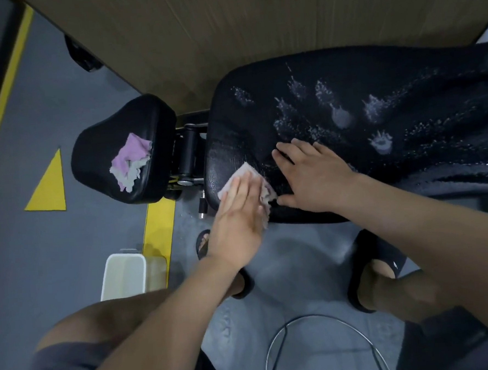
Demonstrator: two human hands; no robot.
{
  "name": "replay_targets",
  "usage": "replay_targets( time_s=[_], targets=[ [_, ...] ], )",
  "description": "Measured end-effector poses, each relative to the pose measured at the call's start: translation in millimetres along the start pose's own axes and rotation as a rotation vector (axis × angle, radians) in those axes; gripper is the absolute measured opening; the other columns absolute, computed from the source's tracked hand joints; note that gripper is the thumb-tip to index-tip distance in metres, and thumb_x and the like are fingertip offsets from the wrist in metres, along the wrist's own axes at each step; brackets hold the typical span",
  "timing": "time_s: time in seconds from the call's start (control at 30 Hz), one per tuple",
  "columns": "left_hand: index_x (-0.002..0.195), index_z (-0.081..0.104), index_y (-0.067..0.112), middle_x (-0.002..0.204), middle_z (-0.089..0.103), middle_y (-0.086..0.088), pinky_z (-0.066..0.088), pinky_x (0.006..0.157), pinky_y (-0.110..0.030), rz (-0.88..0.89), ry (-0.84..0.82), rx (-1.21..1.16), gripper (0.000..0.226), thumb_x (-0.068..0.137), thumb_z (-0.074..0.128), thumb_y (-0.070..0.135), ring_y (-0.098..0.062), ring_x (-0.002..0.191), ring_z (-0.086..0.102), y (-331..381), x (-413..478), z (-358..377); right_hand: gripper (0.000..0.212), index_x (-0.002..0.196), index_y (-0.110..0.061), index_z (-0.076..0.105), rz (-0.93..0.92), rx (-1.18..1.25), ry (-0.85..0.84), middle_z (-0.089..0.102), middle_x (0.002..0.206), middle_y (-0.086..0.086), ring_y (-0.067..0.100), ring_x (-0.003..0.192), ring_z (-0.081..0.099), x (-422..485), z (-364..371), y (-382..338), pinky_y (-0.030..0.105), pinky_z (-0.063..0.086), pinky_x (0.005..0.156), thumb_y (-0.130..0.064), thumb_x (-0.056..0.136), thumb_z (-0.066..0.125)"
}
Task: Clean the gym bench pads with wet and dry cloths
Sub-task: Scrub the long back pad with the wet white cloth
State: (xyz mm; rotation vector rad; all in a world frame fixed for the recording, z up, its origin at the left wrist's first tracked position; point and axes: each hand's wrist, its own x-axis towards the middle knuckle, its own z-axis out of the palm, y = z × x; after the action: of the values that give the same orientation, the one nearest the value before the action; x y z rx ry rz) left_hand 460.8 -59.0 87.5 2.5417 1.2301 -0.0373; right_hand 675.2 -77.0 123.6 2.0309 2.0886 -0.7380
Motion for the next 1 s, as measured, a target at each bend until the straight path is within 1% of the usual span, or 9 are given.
replay_targets(
  time_s=[0.17, 0.3, 0.43, 0.57, 0.6, 0.67, 0.77, 0.9, 1.0],
  targets=[
    [0.162, 0.022, 0.022, 0.171, 0.009, 0.002, 0.0, 0.127, -0.038, -0.038, -0.055, 0.0, 0.056, 0.108, 0.032, 0.027, -0.014, 0.157, -0.002, -9.4, 45.9, -16.0, 0.101, 0.163, -0.018, -0.002, -0.011, 0.011, -0.033, -0.009, 0.17, -0.002, 0.023, 0.157, -0.007, 3.3, -2.2, 2.7, 0.046, 0.006, 0.128, -0.066, 0.094, 0.053],
    [0.163, 0.015, 0.023, 0.171, 0.004, 0.003, -0.002, 0.128, -0.041, -0.122, -0.076, 0.012, 0.056, 0.109, 0.03, 0.026, -0.013, 0.157, -0.007, -8.9, 93.1, -23.7, 0.103, 0.163, -0.019, 0.0, -0.011, 0.027, -0.015, -0.007, 0.17, -0.003, 0.021, 0.157, -0.006, 3.0, 1.9, 4.3, 0.046, 0.006, 0.128, -0.066, 0.091, 0.056],
    [0.16, 0.027, 0.02, 0.169, 0.019, 0.002, 0.011, 0.128, -0.04, 0.001, -0.049, -0.045, 0.058, 0.104, 0.032, 0.03, -0.014, 0.157, 0.002, -14.1, 57.2, -18.3, 0.105, 0.163, -0.018, -0.002, 0.001, 0.007, -0.039, -0.008, 0.17, -0.002, 0.022, 0.157, -0.007, 6.0, -0.3, 2.7, 0.047, 0.007, 0.128, -0.066, 0.091, 0.057],
    [0.16, 0.028, 0.025, 0.169, 0.015, 0.005, 0.011, 0.128, -0.043, 0.047, -0.132, -0.103, 0.057, 0.105, 0.041, 0.023, -0.01, 0.157, -0.001, -26.6, 46.8, -24.3, 0.108, 0.163, -0.015, -0.003, -0.005, 0.0, -0.056, -0.006, 0.169, -0.002, 0.023, 0.157, -0.006, 10.0, -3.5, 2.7, 0.046, 0.008, 0.128, -0.067, 0.09, 0.058],
    [0.159, 0.03, 0.025, 0.169, 0.016, 0.006, 0.01, 0.128, -0.041, 0.051, -0.15, -0.131, 0.058, 0.104, 0.045, 0.021, -0.008, 0.156, 0.0, -27.5, 52.2, -30.0, 0.109, 0.163, -0.015, -0.002, -0.009, 0.002, -0.055, -0.006, 0.169, -0.002, 0.023, 0.157, -0.006, 10.2, -3.8, 3.9, 0.046, 0.007, 0.128, -0.068, 0.09, 0.058],
    [0.157, 0.036, 0.026, 0.167, 0.019, 0.009, 0.007, 0.127, -0.027, 0.015, -0.187, -0.209, 0.059, 0.101, 0.052, 0.018, -0.001, 0.155, 0.003, -25.4, 59.4, -43.1, 0.11, 0.163, -0.015, -0.002, -0.018, 0.009, -0.056, -0.006, 0.169, -0.003, 0.023, 0.157, -0.006, 10.4, -4.4, 5.8, 0.045, 0.007, 0.128, -0.069, 0.089, 0.058],
    [0.152, 0.047, 0.018, 0.162, 0.035, 0.003, 0.011, 0.122, -0.013, -0.075, -0.01, -0.267, 0.051, 0.102, 0.057, 0.024, -0.003, 0.152, 0.021, -21.2, 59.1, -44.8, 0.111, 0.163, -0.016, -0.004, -0.021, 0.008, -0.061, -0.008, 0.169, -0.003, 0.023, 0.157, -0.007, 10.2, -3.7, 7.4, 0.044, 0.006, 0.128, -0.07, 0.089, 0.058],
    [0.15, 0.047, 0.008, 0.159, 0.04, -0.008, 0.013, 0.12, -0.015, -0.097, 0.094, -0.161, 0.052, 0.104, 0.057, 0.029, -0.019, 0.152, 0.028, -10.1, 50.5, -23.7, 0.11, 0.163, -0.017, -0.005, -0.019, 0.015, -0.062, -0.009, 0.169, -0.003, 0.022, 0.157, -0.009, 10.5, -2.4, 7.9, 0.044, 0.005, 0.128, -0.069, 0.089, 0.058],
    [0.132, 0.066, 0.004, 0.137, 0.064, -0.013, 0.034, 0.112, -0.02, -0.062, 0.199, -0.103, 0.038, 0.099, 0.061, 0.022, -0.031, 0.131, 0.057, -5.4, 38.2, -14.8, 0.11, 0.163, -0.016, -0.004, -0.025, 0.018, -0.07, -0.008, 0.169, -0.003, 0.022, 0.157, -0.009, 10.7, -4.0, 7.4, 0.045, 0.005, 0.128, -0.069, 0.089, 0.058]
  ],
)
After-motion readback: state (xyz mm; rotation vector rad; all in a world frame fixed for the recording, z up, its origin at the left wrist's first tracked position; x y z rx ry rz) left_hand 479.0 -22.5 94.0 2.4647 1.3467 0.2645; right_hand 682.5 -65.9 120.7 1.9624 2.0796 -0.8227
